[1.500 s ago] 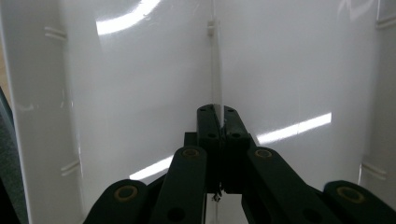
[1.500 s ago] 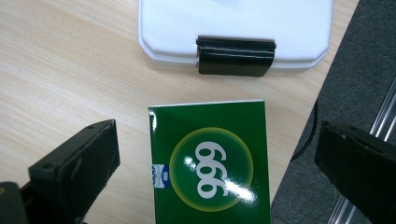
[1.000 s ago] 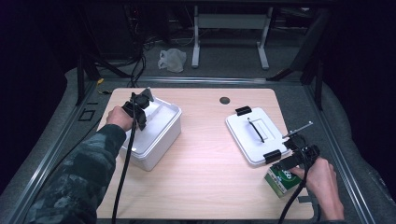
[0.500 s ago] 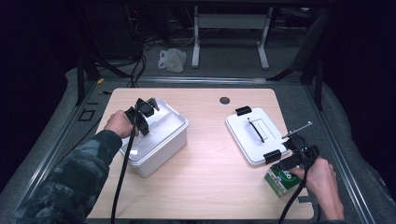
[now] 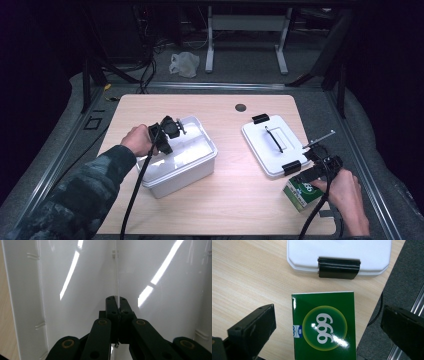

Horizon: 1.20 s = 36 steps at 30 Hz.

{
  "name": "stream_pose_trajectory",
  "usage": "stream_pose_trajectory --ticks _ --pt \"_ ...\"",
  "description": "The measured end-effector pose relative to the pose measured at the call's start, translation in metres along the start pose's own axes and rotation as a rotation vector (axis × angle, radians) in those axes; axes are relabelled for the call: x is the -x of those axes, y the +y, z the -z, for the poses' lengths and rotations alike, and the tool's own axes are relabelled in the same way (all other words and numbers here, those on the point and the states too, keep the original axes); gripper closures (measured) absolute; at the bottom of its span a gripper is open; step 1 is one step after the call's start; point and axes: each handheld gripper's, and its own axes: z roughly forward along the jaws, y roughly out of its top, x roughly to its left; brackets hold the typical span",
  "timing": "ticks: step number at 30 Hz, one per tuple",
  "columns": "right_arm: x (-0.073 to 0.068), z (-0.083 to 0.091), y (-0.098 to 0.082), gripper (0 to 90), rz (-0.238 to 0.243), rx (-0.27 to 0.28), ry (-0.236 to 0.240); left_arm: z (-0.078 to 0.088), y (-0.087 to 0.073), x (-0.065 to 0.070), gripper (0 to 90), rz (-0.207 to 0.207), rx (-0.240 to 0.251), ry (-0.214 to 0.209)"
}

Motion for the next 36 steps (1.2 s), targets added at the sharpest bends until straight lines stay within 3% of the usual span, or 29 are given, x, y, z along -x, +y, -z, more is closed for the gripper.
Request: stream_pose_trajectory --ticks 3,4,6,8,13,22,28,36 --pt "0.000 0.000 0.000 0.0 0.001 -0.001 0.002 0.000 0.005 0.009 89.5 -0.037 0.005 -0.013" --pt "0.000 0.000 0.000 0.0 0.002 -0.002 0.003 0.001 0.011 0.019 89.5 -0.089 0.005 -0.015" --pt "0.000 0.000 0.000 0.0 0.005 0.001 0.000 0.001 0.014 0.023 89.5 -0.107 0.011 -0.020" --pt "0.000 0.000 0.000 0.0 0.007 0.000 0.000 0.001 0.023 0.038 89.5 -0.165 0.018 -0.019" --pt "0.001 0.000 -0.001 0.0 -0.001 0.002 0.000 0.002 0.032 0.052 89.5 -0.214 0.028 -0.027" --pt "0.000 0.001 0.000 0.0 0.003 0.004 -0.001 0.001 0.055 0.084 89.5 -0.339 0.048 -0.039" --pt "0.000 0.001 -0.001 0.0 0.000 0.005 0.001 0.001 0.067 0.099 89.5 -0.389 0.062 -0.044" --pt "-0.001 0.000 0.000 0.0 0.003 0.004 -0.002 0.000 0.082 0.113 89.4 -0.426 0.087 -0.058"
